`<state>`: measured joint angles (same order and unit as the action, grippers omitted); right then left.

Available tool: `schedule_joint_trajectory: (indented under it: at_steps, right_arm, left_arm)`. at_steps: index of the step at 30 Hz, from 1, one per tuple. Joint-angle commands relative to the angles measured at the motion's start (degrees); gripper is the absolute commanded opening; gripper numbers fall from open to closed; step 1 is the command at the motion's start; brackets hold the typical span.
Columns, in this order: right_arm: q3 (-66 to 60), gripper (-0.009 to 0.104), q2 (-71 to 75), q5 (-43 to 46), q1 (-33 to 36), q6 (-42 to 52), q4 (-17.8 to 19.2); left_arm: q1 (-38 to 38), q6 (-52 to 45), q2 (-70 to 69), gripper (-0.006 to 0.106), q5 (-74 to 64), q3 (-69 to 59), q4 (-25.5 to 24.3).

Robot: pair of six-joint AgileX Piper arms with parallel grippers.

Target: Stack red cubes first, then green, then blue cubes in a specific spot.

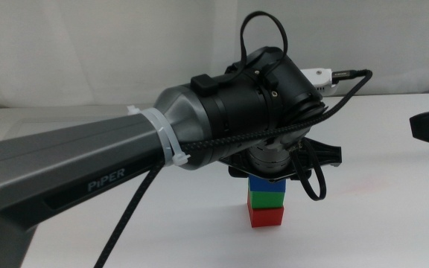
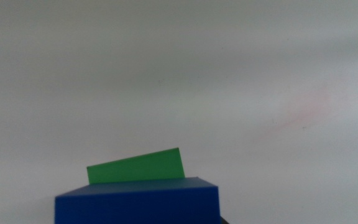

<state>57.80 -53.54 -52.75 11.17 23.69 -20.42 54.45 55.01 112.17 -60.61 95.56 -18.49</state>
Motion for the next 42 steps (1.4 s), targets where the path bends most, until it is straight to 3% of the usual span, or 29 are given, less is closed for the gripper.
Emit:
schedule_joint_trajectory:
  at_steps: [1,42]
  right_arm:
    - [-0.2,0.103,0.1,0.0,-0.1,0.3,-0.3]
    - [-0.2,0.103,0.1,-0.4,-0.1,0.3,-0.3]
  left_arm:
    - [-0.2,0.3,0.4,-0.003,-0.6,0.4,0.2]
    - [-2.4,-2.0,3.8,-0.003,3.5,0.4,2.9]
